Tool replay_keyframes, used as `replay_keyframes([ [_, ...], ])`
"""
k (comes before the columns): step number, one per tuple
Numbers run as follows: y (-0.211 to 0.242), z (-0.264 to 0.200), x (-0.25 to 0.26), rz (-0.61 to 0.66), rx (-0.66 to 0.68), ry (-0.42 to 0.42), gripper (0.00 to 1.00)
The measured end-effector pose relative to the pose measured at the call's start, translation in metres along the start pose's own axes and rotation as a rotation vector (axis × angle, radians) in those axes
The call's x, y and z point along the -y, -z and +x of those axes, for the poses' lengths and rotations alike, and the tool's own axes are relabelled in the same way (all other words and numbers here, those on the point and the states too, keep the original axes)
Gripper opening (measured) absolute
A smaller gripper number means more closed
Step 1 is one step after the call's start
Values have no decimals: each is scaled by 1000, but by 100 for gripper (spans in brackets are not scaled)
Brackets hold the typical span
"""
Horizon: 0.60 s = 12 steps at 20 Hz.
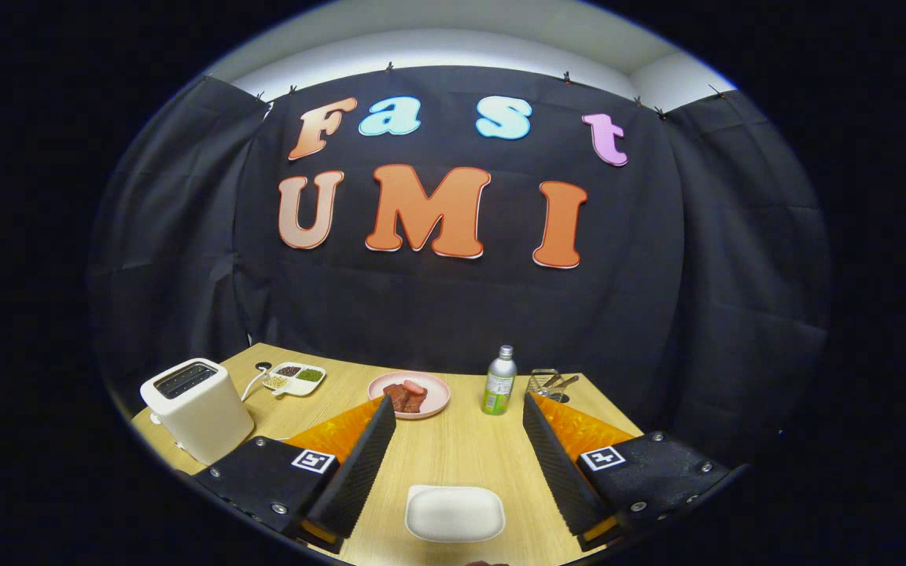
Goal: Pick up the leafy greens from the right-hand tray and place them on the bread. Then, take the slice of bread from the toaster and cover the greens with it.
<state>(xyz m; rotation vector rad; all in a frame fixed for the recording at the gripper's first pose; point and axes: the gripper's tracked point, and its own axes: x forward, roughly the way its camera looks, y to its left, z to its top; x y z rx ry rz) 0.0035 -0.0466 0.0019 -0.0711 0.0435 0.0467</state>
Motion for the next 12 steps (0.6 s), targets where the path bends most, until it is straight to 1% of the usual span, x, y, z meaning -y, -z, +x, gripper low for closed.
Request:
replay_keyframes([
  [1, -11, -16, 11, 7, 10, 6, 97],
  [5, -7, -31, 34, 19, 27, 35, 97],
  [9, 0, -37, 39, 17, 31, 46, 97],
  [12, 5, -38, 31, 26, 21, 26, 97],
])
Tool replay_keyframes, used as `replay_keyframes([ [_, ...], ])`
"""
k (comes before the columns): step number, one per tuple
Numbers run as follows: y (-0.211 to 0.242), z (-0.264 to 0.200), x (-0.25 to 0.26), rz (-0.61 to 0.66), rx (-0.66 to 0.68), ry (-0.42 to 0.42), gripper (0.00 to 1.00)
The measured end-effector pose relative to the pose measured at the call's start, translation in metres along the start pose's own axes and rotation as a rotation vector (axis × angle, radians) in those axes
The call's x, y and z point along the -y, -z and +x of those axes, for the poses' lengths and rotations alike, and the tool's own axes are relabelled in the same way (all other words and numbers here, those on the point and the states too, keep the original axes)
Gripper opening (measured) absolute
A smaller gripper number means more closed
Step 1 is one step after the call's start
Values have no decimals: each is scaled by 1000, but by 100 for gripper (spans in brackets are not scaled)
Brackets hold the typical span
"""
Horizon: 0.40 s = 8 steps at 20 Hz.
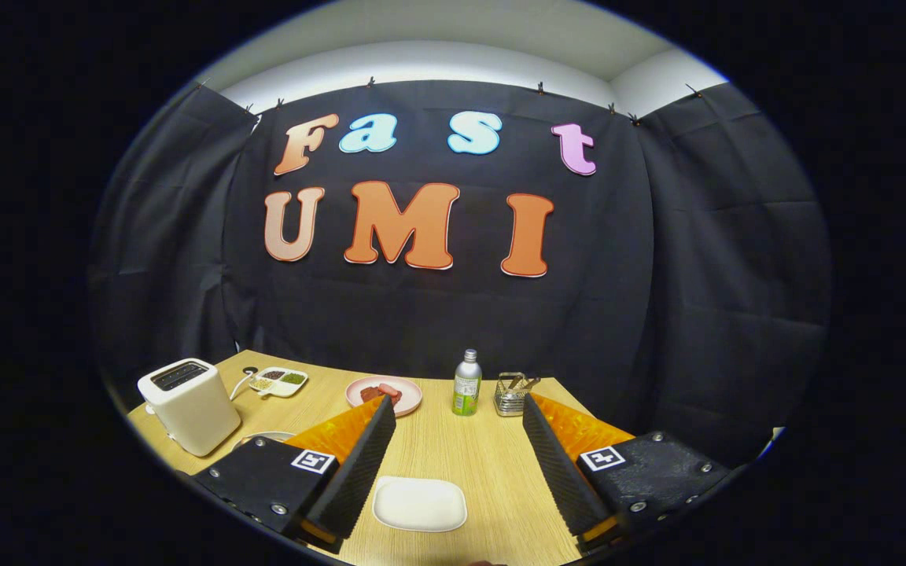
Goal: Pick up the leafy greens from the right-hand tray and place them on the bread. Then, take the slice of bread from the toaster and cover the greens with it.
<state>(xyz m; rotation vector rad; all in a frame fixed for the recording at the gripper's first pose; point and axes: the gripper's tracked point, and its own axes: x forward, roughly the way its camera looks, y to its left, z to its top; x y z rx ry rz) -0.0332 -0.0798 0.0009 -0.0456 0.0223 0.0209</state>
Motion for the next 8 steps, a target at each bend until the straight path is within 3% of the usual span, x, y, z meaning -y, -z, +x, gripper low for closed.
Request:
replay_keyframes([
  [8, 9, 2, -3, 40, -12, -10, 97],
])
